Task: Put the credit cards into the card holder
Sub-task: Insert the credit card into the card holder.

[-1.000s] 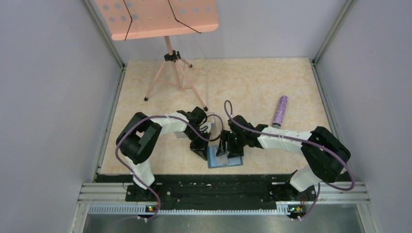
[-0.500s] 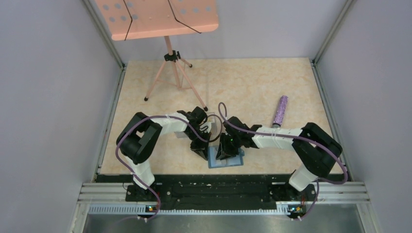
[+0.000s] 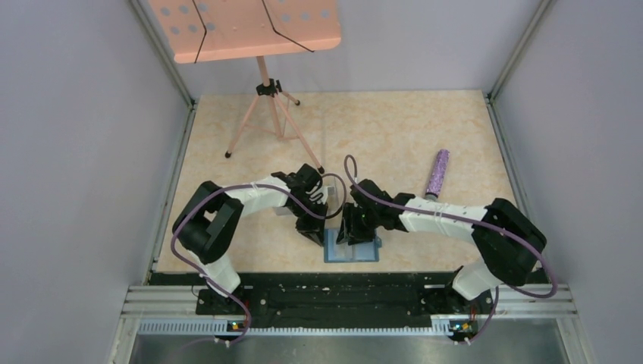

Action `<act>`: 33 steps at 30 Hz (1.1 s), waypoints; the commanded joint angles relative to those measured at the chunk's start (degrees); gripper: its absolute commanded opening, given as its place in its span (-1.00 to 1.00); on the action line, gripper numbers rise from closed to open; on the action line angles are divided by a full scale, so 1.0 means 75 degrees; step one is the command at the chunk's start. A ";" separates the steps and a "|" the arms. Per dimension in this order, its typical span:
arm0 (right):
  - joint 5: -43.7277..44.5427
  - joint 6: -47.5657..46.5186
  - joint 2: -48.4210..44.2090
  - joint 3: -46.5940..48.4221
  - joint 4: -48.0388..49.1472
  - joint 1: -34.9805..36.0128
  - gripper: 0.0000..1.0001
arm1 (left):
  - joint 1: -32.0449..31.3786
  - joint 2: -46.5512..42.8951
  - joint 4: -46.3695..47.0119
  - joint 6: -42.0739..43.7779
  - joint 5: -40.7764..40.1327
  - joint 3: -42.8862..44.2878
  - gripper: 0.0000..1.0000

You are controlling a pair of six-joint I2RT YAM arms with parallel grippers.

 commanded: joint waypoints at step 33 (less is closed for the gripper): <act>0.0022 -0.0402 0.0828 0.0733 -0.0159 0.0213 -0.74 | 0.0106 -0.0258 0.0167 -0.0026 -0.0003 0.0091 -0.66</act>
